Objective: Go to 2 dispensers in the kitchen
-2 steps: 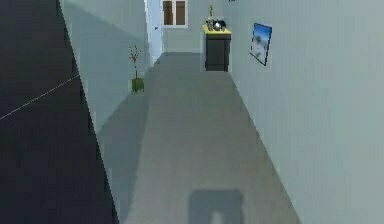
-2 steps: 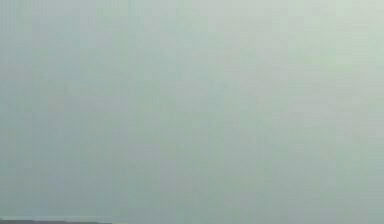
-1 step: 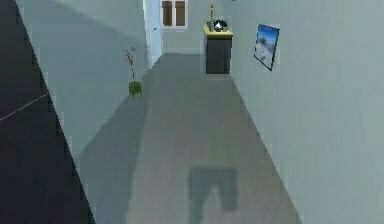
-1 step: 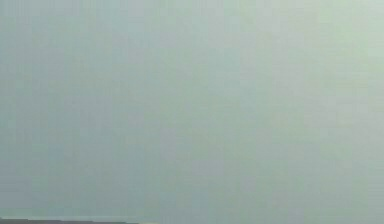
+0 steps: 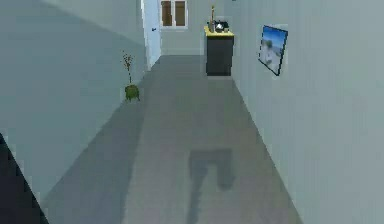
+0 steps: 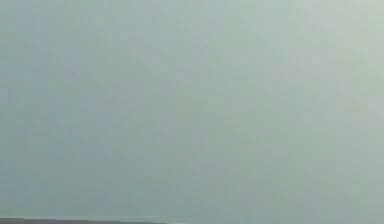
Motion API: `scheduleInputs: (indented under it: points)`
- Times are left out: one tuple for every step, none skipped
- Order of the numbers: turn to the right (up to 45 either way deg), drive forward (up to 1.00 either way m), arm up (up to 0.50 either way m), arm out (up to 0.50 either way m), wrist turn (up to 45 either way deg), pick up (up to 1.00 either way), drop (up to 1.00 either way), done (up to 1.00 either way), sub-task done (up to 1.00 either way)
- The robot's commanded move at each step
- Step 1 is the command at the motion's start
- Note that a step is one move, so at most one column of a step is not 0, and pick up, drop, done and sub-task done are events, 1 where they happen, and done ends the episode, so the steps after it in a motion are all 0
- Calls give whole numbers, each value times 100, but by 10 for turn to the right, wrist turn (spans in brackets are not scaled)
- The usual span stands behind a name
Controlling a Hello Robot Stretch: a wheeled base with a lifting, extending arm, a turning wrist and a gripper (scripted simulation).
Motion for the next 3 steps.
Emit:
scheduleInputs:
  points:
    - [450, 0, 0, 0, 0, 0, 0, 0, 0]
    - [450, 0, 0, 0, 0, 0, 0, 0, 0]
    - [0, 10, 0, 0, 0, 0, 0, 0, 0]
